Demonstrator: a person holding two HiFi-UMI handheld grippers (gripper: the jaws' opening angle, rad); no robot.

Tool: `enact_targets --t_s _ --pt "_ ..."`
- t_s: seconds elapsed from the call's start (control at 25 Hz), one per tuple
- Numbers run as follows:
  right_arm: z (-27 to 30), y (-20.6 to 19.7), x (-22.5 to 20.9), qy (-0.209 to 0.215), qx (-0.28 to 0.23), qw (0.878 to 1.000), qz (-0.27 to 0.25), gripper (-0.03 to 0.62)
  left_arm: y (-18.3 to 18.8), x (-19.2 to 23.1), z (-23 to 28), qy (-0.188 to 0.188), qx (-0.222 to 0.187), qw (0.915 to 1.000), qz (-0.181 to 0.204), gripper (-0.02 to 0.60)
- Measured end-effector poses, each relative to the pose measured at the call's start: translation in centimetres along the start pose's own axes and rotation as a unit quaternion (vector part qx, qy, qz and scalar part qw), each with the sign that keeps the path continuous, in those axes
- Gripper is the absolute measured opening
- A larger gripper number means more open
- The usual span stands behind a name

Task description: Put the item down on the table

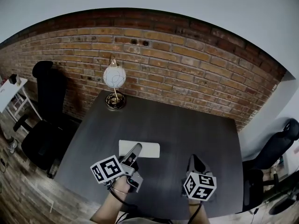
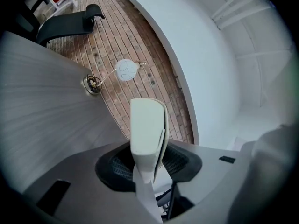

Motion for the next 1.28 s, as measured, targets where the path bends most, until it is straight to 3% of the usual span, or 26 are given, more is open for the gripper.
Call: enact_targets --t_s 0.32,0.72,0.96,1.0,1.04,1.28 --pt "2.0 -2.5 -0.3 0.011 0.035 0.999 0.010 0.032 -1.2 1.6 1.9 0.017 0.019 0.9997 -0.002 0.164" --pt "2.8 -3.9 -0.3 0.071 0.064 0.995 0.028 0.034 -3.2 2.2 2.1 0.042 0.035 0.9985 0.004 0.165" --pt "3.3 -4.5 0.7 0.134 0.078 0.988 0.029 0.043 -4.1 3.2 2.4 0.048 0.053 0.9975 0.000 0.166" --pt "3.5 -4.5 1.0 0.144 0.082 0.986 0.026 0.069 -4.2 3.3 2.5 0.048 0.058 0.9972 0.000 0.164" --pt "3.6 -4.6 1.2 0.156 0.086 0.984 0.024 0.136 -4.4 3.5 2.5 0.049 0.063 0.9968 -0.001 0.165" --pt "4.2 -5.0 3.2 0.254 0.109 0.961 -0.002 0.221 -5.3 4.5 2.5 0.052 0.089 0.9946 -0.004 0.166"
Point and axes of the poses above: the fingertips, and each gripper's own axes: z forward along the fingers, x to its left, y out of its top, the point moved 6 cm from there along -z, backward along the fingers, and after that the axes turned 10 degrees about -x, right-handed, at the moved point
